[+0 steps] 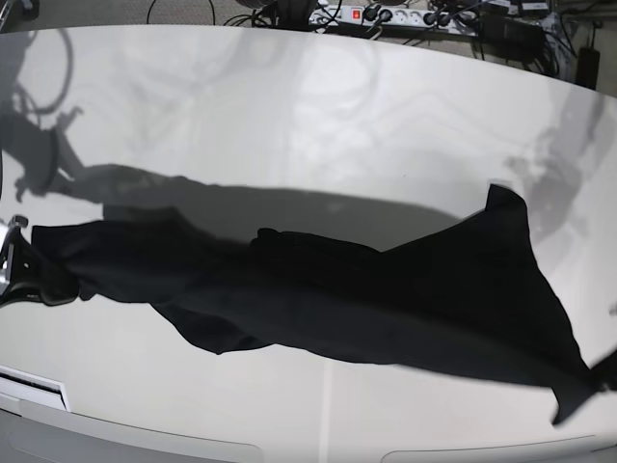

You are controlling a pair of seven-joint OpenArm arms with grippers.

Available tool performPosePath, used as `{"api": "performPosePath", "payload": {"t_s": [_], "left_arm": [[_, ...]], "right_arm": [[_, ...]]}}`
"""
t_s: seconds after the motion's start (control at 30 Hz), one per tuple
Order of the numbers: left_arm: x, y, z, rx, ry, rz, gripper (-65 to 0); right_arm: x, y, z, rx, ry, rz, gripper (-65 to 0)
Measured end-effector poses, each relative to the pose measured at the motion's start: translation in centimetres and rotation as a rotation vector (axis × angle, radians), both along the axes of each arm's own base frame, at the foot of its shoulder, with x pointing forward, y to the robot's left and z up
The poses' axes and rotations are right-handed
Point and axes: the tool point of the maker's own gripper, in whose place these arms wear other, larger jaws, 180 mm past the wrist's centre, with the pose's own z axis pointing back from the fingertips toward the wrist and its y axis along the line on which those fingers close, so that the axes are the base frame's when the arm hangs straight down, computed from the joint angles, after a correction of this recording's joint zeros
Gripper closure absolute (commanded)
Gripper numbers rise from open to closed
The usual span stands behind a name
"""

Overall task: Layout the t-shirt on the table in an organized manner, then fold the t-shirt properly
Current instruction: 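Lift the t-shirt with both grippers, stretch it apart and lay it flat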

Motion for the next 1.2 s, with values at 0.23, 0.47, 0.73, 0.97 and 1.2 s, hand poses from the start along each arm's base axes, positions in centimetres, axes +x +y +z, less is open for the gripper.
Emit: {"api": "performPosePath", "payload": {"t_s": [0.23, 0.47, 0.73, 0.97, 1.2], "left_arm": [[-8.9, -3.8, -10.9, -0.118, 0.421, -0.194, 0.0], [-17.0, -5.1, -18.3, -0.175, 0.701, -0.197, 0.0], [-24.4, -5.3, -22.2, -0.183, 0.897, -0.208, 0.0], [-24.8, -2.7, -23.4, -0.033, 0.901, -0.175, 0.0], [-15.8, -5.2, -20.6, -0.198, 0.484, -0.124, 0.0]], "right_arm": [[-5.3, 0.4, -6.1, -0.006, 0.218, 0.013, 0.0], [-10.6, 2.1, -10.4, 0.015, 0.402, 0.064, 0.0], [-17.4, 2.1, -16.3, -0.180, 0.629, 0.137, 0.0], [-16.4, 0.5, -17.6, -0.303, 0.579, 0.091, 0.0], [-9.3, 0.8, -15.1, -0.251, 0.334, -0.017, 0.0]]}}
